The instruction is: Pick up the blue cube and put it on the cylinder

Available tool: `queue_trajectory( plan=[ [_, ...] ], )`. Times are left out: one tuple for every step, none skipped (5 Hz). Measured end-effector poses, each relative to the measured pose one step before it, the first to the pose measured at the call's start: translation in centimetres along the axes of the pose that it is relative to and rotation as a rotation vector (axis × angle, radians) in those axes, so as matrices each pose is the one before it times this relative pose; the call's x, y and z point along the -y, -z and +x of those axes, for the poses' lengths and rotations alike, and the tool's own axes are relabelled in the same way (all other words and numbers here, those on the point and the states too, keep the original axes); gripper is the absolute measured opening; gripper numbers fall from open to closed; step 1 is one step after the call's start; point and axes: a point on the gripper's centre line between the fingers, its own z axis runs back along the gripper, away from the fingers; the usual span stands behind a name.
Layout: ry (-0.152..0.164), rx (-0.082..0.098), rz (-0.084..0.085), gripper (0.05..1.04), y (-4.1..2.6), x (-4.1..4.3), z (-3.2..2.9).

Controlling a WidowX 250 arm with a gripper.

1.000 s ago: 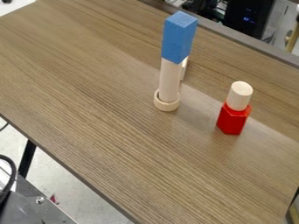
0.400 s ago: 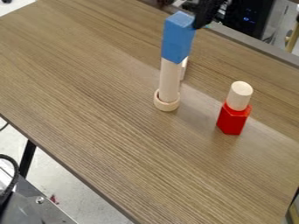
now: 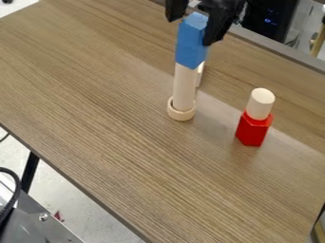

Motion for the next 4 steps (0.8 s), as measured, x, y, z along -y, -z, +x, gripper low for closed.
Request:
queue_trajectory(
  plan=[
    [-0.0017,-0.0219,0.0027,1.001,0.859,-0.444,0.144],
    [0.0002,-0.0043,-0.0036,1.001,0.235,-0.272,0.188],
    [-0.0091,0.0019,-0.0033,1.001,0.177,-0.270,0.055],
    [-0.0134,0.0067,-0.0167,1.001,0.473,0.185,0.047]
  ],
)
